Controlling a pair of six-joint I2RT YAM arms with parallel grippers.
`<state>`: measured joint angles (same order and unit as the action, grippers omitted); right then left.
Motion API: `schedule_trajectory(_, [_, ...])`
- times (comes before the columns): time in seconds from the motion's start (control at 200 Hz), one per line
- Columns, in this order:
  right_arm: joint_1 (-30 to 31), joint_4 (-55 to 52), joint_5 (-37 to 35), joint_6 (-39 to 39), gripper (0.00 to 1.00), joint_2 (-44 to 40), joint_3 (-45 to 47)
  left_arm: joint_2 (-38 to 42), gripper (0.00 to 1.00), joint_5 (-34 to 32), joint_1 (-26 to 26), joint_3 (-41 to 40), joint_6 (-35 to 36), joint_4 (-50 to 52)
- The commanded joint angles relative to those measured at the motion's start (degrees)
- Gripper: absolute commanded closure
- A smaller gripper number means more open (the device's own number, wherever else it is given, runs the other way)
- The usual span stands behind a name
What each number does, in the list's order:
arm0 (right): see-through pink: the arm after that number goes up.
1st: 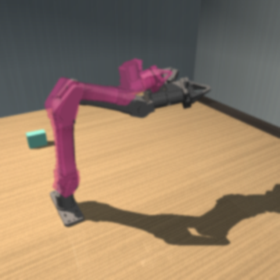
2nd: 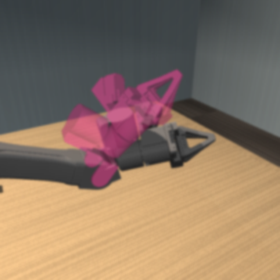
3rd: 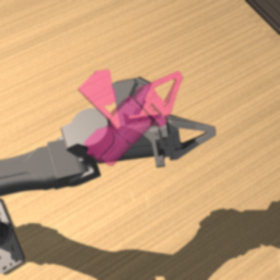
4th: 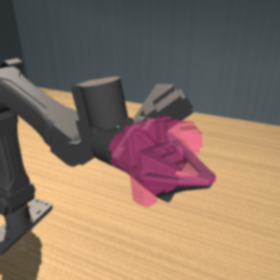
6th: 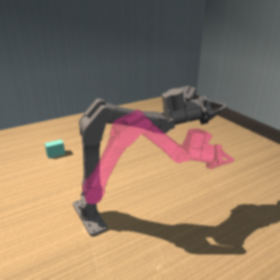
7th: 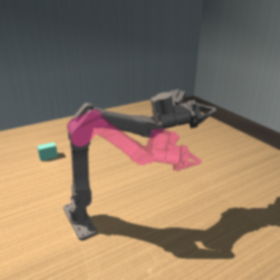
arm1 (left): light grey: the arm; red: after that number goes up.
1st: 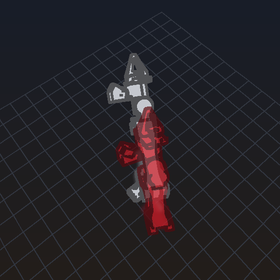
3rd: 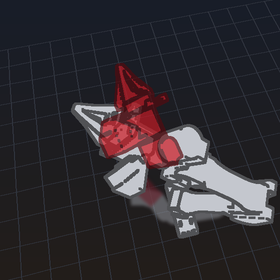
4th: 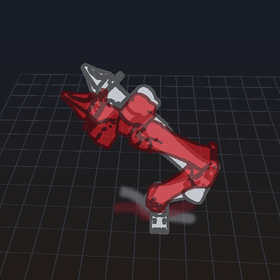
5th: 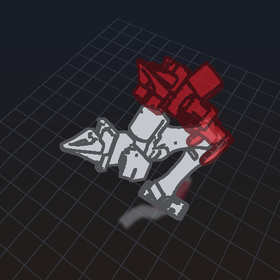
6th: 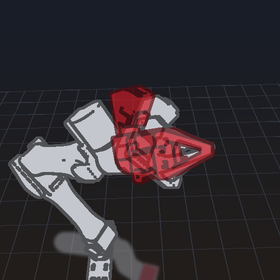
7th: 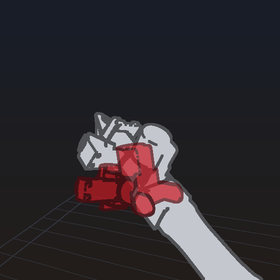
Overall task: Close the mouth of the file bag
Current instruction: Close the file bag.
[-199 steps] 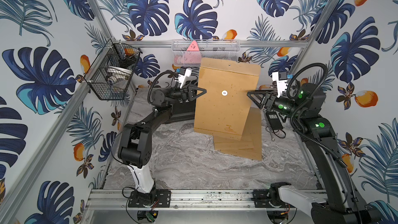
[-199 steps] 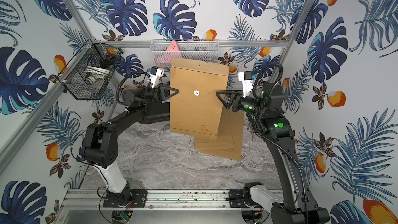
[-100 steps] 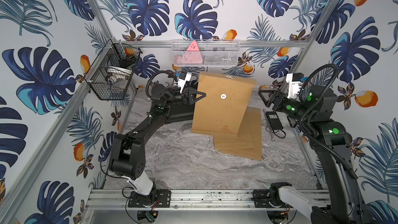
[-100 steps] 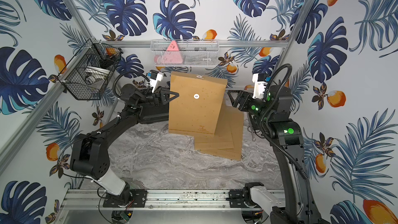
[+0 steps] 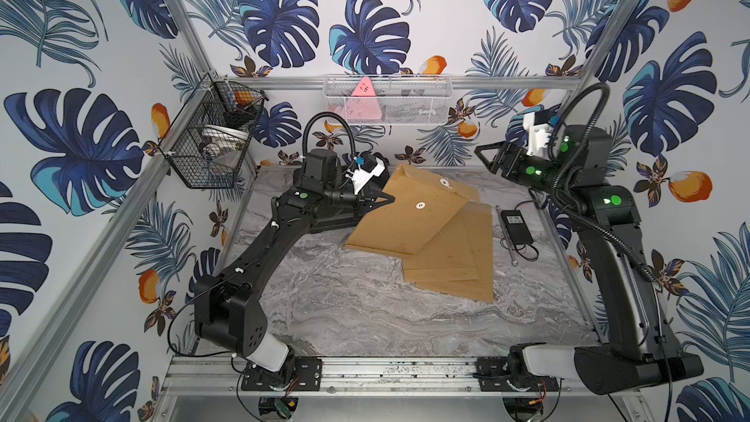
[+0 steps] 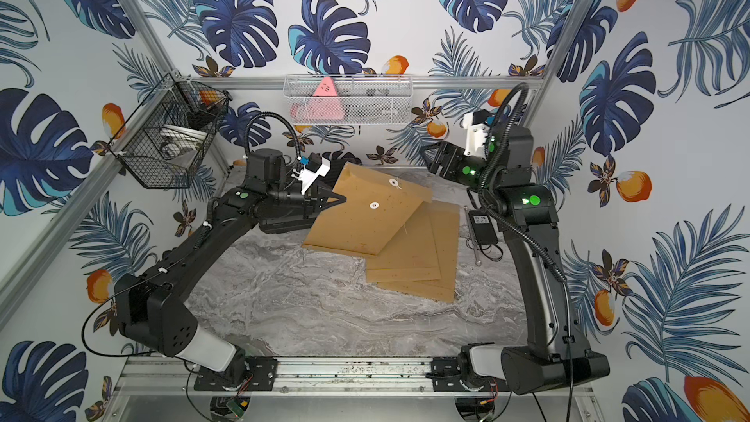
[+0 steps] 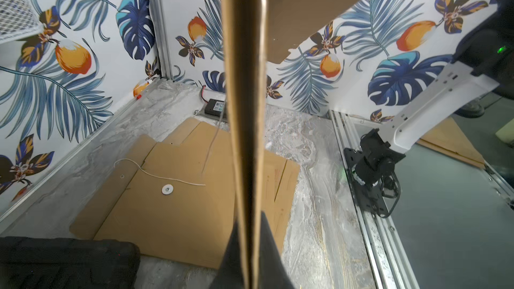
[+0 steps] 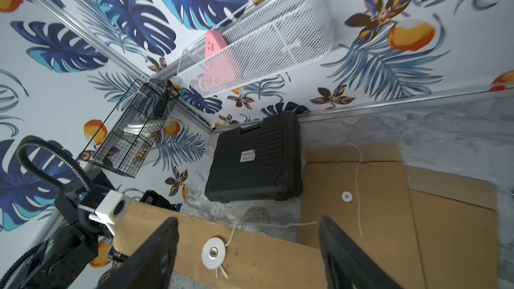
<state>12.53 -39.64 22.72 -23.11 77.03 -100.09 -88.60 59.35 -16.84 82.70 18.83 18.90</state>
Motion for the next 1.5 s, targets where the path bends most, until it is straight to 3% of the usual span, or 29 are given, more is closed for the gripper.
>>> schedule_trajectory(0.0, [6.83,-2.69,-7.15,4.81,0.19,1.26,-0.08,0.30,1.00,-0.78,-2.84,1.82,8.85,7.46])
schedule_trajectory(0.235, [15.33,-4.90,-11.32,7.66,0.20,3.58,4.47,1.26,1.00,-6.37,-5.72,3.75,11.57,10.99])
schedule_trajectory(0.33, [15.42,-4.25,-10.56,6.43,0.20,2.33,6.94,2.29,1.00,-8.98,-6.47,3.18,12.58,10.67])
schedule_trajectory(0.41, [15.46,-5.33,-10.37,6.50,0.21,1.13,6.98,3.66,1.00,-14.92,-8.42,2.05,16.18,10.61])
schedule_trajectory(0.615, [14.47,-17.56,-11.12,4.16,0.21,3.52,0.35,9.60,1.00,-25.87,-11.39,-3.91,26.07,3.89])
schedule_trajectory(0.781, [14.54,-26.22,-9.79,0.70,0.22,7.16,-4.41,10.44,1.00,-34.46,-15.62,-1.29,35.79,8.49])
schedule_trajectory(0.966, [14.47,-30.19,-10.08,-1.82,0.24,9.70,-3.69,12.64,1.00,-39.98,-18.53,-1.88,39.41,4.91])
schedule_trajectory(1.036, [13.83,-30.29,-10.32,-1.93,0.25,9.18,-1.99,13.14,1.00,-41.27,-19.04,-1.50,40.26,4.45])
schedule_trajectory(1.301, [0.07,-26.57,-3.45,-1.52,0.35,3.44,6.00,12.74,1.00,-47.44,-19.81,1.27,43.31,8.47])
schedule_trajectory(1.496, [-6.69,-18.75,-3.71,-3.82,0.43,-1.25,15.92,13.15,1.00,-49.91,-19.60,3.26,38.78,8.85])
